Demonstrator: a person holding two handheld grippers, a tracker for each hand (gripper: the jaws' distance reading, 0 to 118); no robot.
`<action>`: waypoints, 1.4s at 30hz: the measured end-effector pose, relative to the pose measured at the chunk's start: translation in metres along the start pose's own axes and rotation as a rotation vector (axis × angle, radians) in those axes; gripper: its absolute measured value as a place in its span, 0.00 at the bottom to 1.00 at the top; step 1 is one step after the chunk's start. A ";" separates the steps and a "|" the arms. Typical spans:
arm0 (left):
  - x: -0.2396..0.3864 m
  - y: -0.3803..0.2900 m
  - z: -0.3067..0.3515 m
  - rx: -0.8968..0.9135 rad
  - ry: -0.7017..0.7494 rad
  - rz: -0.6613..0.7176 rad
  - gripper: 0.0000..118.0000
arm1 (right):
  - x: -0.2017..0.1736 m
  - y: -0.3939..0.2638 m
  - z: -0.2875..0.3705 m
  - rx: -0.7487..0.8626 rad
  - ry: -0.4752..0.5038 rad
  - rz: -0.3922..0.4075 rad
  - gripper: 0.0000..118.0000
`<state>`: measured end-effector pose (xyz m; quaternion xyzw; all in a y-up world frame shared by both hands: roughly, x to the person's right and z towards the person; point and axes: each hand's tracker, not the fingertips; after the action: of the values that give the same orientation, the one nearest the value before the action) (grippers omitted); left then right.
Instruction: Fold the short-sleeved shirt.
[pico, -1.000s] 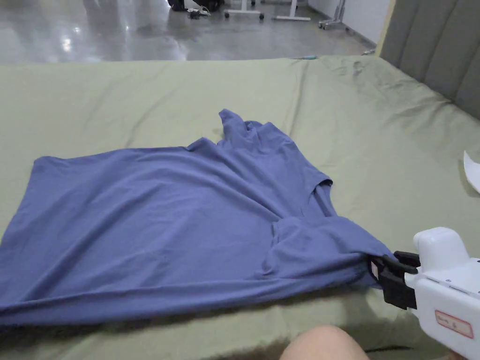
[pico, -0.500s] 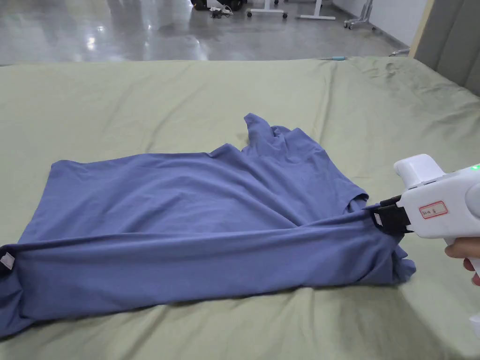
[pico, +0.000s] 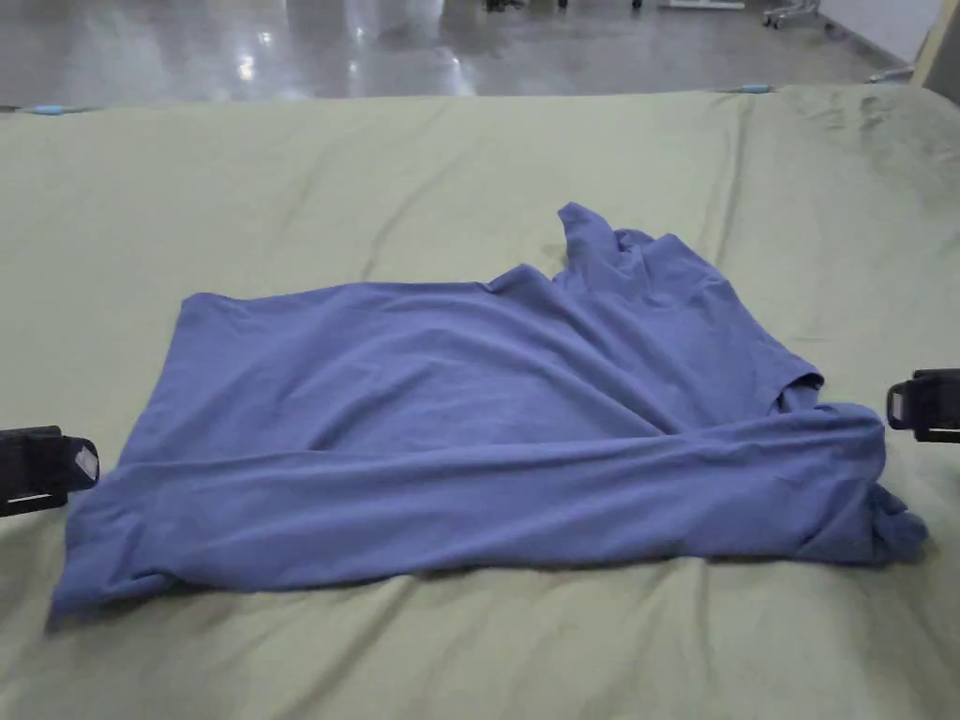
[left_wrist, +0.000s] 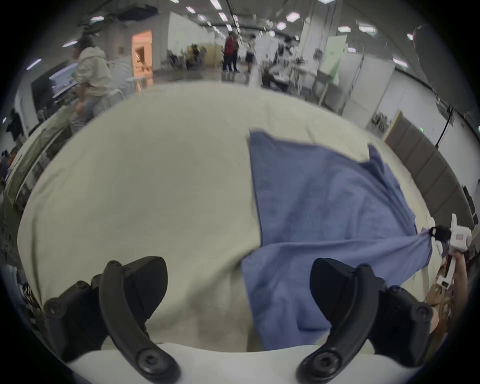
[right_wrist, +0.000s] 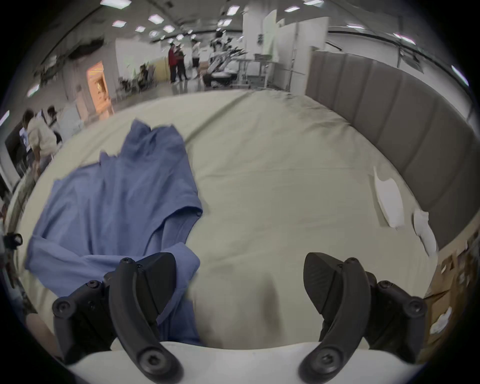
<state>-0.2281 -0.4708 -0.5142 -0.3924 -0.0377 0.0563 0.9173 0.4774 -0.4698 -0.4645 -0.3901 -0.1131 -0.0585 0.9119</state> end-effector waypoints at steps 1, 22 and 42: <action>-0.001 -0.005 0.020 0.035 -0.022 0.008 0.99 | 0.008 -0.004 0.012 0.032 -0.007 0.032 0.84; 0.054 -0.114 0.048 0.094 -0.038 -0.170 0.12 | -0.091 -0.113 0.140 0.251 0.261 0.283 0.03; 0.088 -0.094 -0.003 0.102 0.033 -0.336 0.06 | -0.091 -0.113 0.100 0.180 0.218 0.261 0.03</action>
<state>-0.1340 -0.5257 -0.4464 -0.3344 -0.0849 -0.1023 0.9330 0.3510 -0.4735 -0.3419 -0.3094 0.0332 0.0285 0.9499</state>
